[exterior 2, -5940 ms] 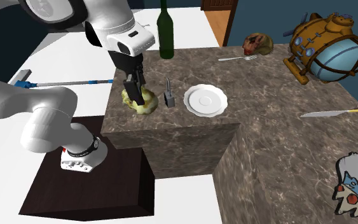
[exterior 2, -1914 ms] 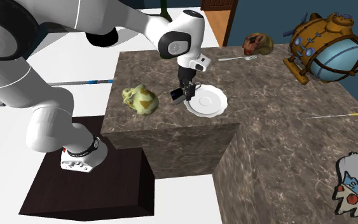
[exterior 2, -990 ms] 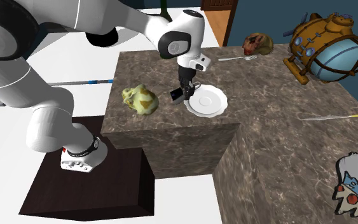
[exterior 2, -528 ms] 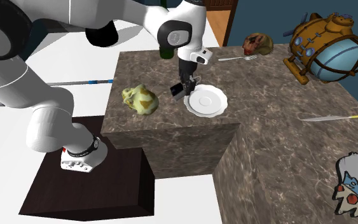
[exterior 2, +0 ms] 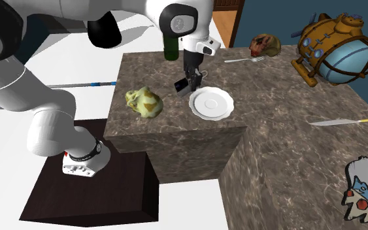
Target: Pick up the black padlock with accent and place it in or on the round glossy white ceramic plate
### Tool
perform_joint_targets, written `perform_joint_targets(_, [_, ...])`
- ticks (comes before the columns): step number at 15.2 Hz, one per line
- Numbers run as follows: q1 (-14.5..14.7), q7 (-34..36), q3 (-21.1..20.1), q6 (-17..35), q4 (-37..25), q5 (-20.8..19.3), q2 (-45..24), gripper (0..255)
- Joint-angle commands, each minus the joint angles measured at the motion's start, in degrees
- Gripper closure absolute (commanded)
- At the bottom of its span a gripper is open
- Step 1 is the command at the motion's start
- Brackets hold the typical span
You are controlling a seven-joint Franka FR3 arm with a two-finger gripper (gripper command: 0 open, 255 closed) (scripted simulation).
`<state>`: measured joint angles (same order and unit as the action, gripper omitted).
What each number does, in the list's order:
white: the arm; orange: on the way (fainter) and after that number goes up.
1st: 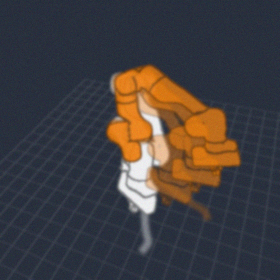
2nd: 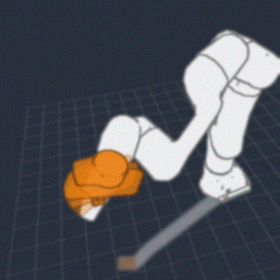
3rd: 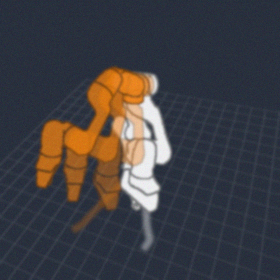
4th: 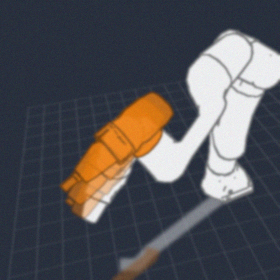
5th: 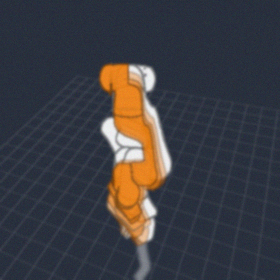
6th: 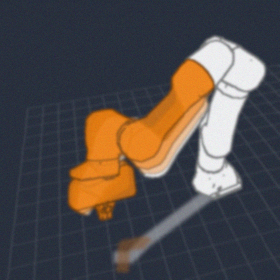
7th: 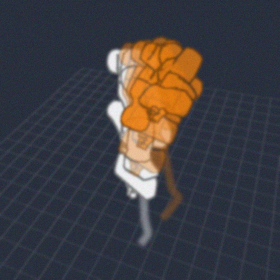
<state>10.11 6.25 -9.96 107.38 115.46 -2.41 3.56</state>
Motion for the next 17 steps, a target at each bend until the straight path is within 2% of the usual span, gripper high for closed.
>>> perform_joint_targets(1, [0.0,0.0,0.0,-1.6,-1.3,0.1,0.2,255])
perform_joint_targets(2, [0.0,0.0,0.0,-2.2,-1.8,0.1,0.3,255])
perform_joint_targets(9, [-2.3,-4.2,2.4,-3.7,-16.7,-2.2,-13.0,255])
perform_joint_targets(17, [-2.3,-3.8,2.4,2.1,-12.1,-2.5,-14.2,255])
